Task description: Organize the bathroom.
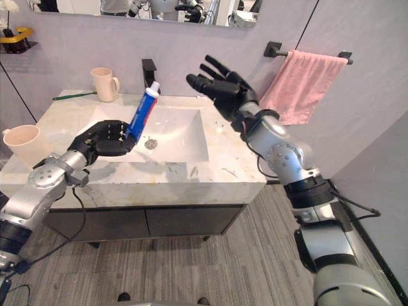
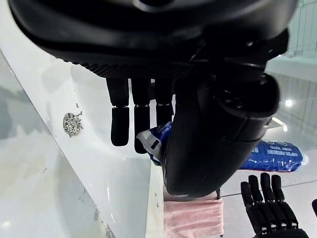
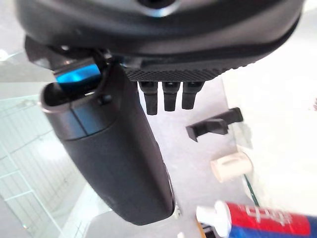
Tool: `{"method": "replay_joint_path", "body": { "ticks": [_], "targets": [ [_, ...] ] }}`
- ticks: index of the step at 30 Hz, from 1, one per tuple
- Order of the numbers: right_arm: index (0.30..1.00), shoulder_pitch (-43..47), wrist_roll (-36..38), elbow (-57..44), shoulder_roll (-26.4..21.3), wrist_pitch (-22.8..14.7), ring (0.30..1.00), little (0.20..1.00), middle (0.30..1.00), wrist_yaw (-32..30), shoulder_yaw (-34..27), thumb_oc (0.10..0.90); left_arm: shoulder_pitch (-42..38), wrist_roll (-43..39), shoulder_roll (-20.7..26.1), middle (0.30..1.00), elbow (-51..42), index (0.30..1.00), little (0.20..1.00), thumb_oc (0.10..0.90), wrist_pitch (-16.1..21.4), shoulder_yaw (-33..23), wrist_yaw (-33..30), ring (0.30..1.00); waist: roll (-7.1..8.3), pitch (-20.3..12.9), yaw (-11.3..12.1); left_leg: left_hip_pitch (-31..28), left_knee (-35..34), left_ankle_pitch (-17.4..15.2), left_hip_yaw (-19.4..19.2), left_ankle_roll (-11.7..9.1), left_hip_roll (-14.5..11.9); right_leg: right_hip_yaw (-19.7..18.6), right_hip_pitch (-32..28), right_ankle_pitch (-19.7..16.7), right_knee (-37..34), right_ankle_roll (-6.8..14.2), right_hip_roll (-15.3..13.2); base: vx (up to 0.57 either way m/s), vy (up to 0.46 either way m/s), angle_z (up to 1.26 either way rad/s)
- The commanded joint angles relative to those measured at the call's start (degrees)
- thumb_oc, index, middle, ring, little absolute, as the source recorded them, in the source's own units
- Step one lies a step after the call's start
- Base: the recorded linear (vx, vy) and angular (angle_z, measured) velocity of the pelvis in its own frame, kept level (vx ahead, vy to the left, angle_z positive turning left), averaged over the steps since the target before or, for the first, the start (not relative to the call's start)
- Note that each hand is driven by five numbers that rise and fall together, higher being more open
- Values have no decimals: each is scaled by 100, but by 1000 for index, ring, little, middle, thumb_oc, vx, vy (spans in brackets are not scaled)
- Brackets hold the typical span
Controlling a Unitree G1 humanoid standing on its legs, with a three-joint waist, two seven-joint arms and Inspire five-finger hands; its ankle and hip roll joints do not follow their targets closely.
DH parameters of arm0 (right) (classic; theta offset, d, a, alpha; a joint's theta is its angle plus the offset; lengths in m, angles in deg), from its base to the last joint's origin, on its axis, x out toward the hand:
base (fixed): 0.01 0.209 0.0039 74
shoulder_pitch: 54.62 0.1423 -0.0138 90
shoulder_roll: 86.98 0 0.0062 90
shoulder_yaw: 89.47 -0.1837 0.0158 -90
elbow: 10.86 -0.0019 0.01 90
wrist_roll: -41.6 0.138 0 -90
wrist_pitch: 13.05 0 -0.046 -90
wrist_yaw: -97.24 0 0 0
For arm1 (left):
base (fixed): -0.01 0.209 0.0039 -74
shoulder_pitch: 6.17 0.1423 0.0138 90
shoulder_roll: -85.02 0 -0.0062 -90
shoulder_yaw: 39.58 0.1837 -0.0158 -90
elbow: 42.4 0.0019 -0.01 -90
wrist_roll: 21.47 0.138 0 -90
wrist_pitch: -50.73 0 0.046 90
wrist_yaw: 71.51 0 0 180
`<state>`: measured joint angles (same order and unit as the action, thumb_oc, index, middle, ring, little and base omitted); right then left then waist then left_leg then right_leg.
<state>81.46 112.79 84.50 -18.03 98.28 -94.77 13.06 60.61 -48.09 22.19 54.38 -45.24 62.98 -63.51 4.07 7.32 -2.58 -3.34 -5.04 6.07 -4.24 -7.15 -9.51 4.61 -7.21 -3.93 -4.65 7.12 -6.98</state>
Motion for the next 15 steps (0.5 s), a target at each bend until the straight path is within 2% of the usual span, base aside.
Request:
{"method": "replay_joint_path", "body": {
  "ticks": [1,6,15],
  "targets": [
    [900,711,483,-47,75,-11,900,900,900,136,-45,800,-1390,-57,-143,300,140,300,300,400,934,148,-134,300,-252,-885,83,-253,4,-231,-142,-9,-465,147,83,312,-10,106,-225,0,0,0],
    [900,464,360,81,307,142,900,900,900,261,154,800,-1579,-87,-138,300,97,300,300,400,836,253,-258,300,-259,-863,57,-257,4,-210,-156,2,-469,139,86,307,4,95,-229,0,0,0],
    [900,408,262,35,322,254,900,900,900,397,184,800,-1622,-93,-130,300,72,300,300,400,837,297,-326,300,-273,-833,6,-270,4,-194,-207,-7,-489,109,95,306,19,95,-229,0,0,0]
  ]
}}
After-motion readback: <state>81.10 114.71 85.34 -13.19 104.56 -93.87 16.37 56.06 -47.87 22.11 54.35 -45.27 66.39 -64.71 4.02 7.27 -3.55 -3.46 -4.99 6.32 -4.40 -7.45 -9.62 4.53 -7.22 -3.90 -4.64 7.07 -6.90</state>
